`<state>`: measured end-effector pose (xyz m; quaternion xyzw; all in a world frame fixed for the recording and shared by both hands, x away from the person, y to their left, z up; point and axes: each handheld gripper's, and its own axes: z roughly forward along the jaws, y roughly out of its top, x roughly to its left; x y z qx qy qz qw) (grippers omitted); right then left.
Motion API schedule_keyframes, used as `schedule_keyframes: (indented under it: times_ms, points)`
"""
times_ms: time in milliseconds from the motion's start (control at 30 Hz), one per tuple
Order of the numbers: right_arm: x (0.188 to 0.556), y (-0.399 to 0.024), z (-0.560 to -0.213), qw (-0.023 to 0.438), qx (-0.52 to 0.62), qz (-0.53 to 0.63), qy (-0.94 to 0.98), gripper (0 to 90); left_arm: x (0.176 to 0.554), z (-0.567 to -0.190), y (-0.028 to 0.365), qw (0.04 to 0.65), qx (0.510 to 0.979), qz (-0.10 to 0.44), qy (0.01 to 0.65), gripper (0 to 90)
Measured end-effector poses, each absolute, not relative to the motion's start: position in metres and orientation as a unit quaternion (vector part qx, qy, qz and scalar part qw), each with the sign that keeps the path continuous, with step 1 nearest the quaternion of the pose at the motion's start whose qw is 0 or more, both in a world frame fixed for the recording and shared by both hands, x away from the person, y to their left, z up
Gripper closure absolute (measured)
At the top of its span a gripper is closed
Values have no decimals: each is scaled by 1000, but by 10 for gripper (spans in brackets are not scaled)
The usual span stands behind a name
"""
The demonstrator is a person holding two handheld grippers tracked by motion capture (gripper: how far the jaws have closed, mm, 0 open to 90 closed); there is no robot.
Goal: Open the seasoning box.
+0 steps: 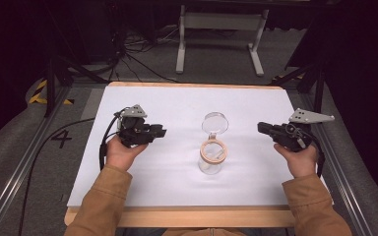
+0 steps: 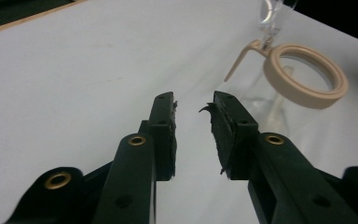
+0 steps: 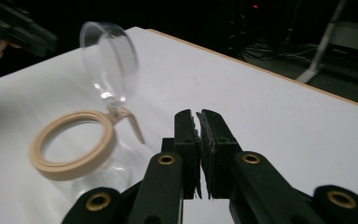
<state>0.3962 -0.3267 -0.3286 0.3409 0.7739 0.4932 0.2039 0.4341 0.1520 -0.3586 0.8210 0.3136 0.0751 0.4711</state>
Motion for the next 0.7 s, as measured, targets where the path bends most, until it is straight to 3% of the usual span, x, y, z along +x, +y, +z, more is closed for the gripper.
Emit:
schedule_keyframes:
  times_ms: [33,200,700]
  points:
    - [399,-333,-332,210,354,484,772,827,436,-362,154,460,820,102,324,686]
    - [406,-350,-342,212,385,473,763,776,439,-371,162,444,827,137,317,657]
    - [424,-375,-378,192,417,433,776,687,454,-396,172,414,827,116,362,612]
